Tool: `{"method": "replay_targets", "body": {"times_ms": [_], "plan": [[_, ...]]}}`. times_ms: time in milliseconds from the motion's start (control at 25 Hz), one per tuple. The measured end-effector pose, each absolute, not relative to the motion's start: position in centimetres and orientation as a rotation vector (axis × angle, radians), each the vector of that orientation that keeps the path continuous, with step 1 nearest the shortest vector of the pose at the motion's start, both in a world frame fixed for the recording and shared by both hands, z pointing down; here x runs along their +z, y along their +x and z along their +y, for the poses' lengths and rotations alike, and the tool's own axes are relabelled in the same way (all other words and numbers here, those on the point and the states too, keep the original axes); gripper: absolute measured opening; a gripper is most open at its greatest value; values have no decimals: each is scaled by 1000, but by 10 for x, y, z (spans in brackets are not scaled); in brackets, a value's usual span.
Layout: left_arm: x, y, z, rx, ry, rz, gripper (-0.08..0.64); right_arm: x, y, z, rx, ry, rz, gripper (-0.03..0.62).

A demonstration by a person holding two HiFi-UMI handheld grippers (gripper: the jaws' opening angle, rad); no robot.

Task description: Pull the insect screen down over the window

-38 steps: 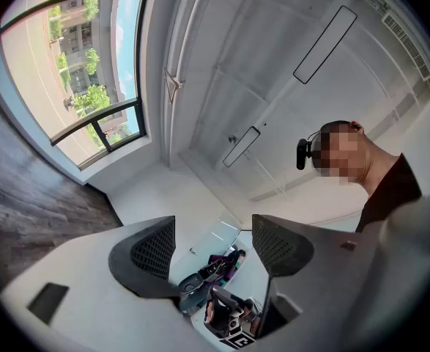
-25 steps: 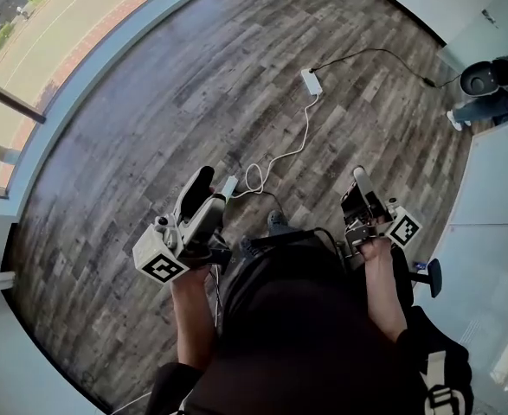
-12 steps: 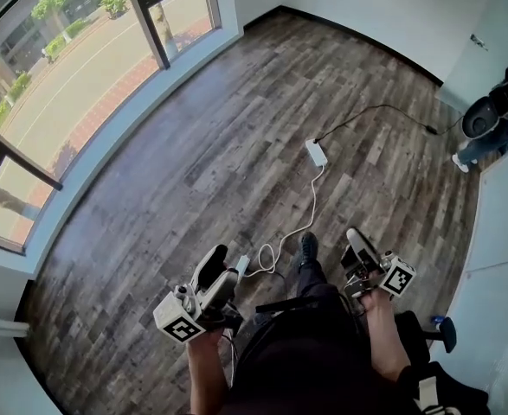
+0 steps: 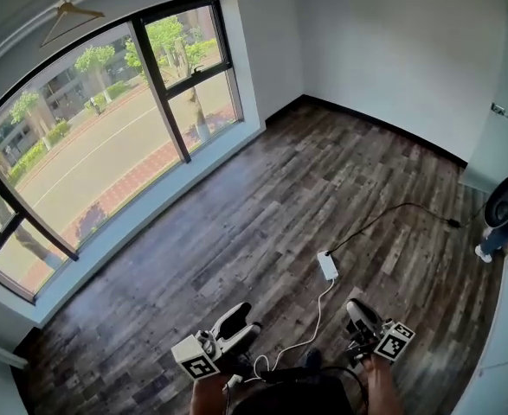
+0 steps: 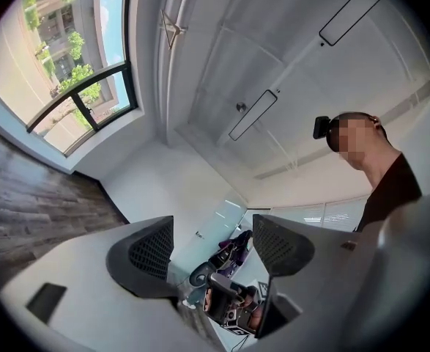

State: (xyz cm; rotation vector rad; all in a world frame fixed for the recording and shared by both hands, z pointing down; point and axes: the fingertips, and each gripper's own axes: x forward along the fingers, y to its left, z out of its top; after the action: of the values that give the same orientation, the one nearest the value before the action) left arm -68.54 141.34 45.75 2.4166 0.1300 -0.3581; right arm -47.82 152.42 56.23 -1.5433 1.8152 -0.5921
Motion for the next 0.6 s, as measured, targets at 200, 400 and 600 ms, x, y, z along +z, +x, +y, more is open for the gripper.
{"method": "replay_targets", "body": {"times_ms": [200,400,600], "plan": [[463,-605,1398,-263,2425,157,341,566,-399,1513,-616,-1646,1826,67],[461,-555,1370,-242,2417,184,341,584,-370,1500,-669,-1674,1748,67],[469,-509,1330,-263,2398,236,341,601,-355,1475,-737,-1712,1740,78]]}}
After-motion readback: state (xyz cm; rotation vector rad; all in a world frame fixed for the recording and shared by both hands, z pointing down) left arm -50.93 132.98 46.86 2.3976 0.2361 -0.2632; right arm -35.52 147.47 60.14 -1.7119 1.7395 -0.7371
